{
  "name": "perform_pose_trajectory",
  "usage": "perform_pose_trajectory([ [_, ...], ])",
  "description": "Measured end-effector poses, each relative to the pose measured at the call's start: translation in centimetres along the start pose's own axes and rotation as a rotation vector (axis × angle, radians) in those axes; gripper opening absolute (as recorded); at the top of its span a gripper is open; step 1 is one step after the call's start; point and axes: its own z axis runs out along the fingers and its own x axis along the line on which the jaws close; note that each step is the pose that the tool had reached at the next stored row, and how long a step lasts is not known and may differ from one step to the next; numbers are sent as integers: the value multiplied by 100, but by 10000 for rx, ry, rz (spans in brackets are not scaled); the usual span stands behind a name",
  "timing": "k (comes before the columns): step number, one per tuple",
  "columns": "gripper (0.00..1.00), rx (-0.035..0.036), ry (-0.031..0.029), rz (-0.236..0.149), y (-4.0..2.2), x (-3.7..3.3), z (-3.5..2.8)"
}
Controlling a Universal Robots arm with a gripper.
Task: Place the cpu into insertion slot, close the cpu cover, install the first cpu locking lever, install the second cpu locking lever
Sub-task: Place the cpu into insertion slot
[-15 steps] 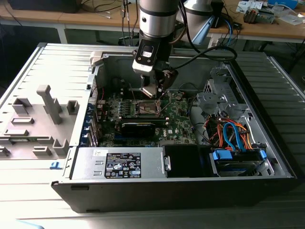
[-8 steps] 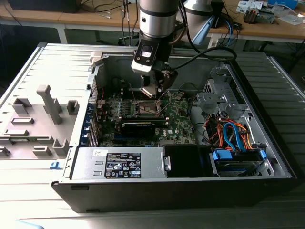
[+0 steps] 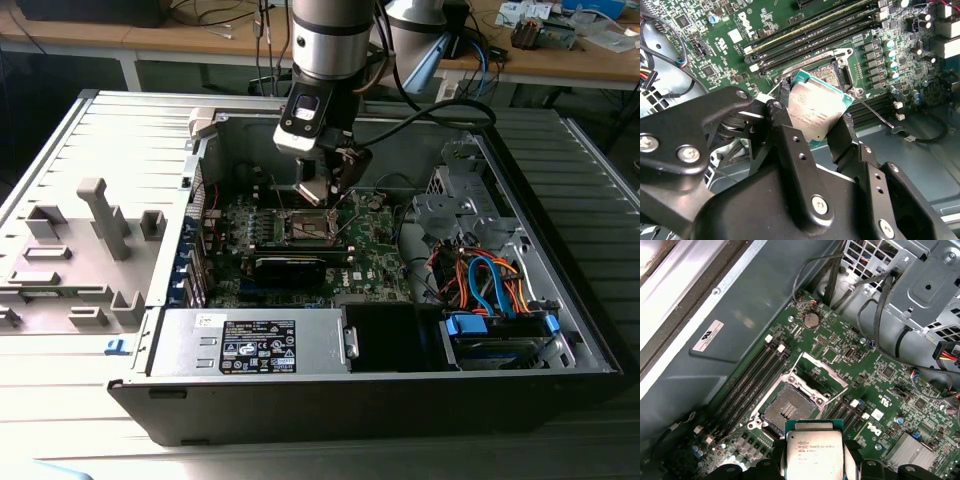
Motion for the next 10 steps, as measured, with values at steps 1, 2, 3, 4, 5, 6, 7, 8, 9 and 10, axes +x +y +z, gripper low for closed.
perform_pose_trajectory([
  [1,55,0,-1,29,0,0,0],
  [2,55,0,-1,49,0,0,1],
  [3,55,-1,-2,82,0,0,2],
  [4,55,-1,-2,115,0,0,2],
  [5,55,0,-4,153,0,0,2],
  [6,55,-1,-4,174,0,0,3],
  [7,55,-1,-5,194,0,0,3],
  [8,55,-1,-6,236,0,0,4],
  [9,55,-2,-7,258,0,0,5],
  [10,55,-2,-7,281,0,0,5],
])
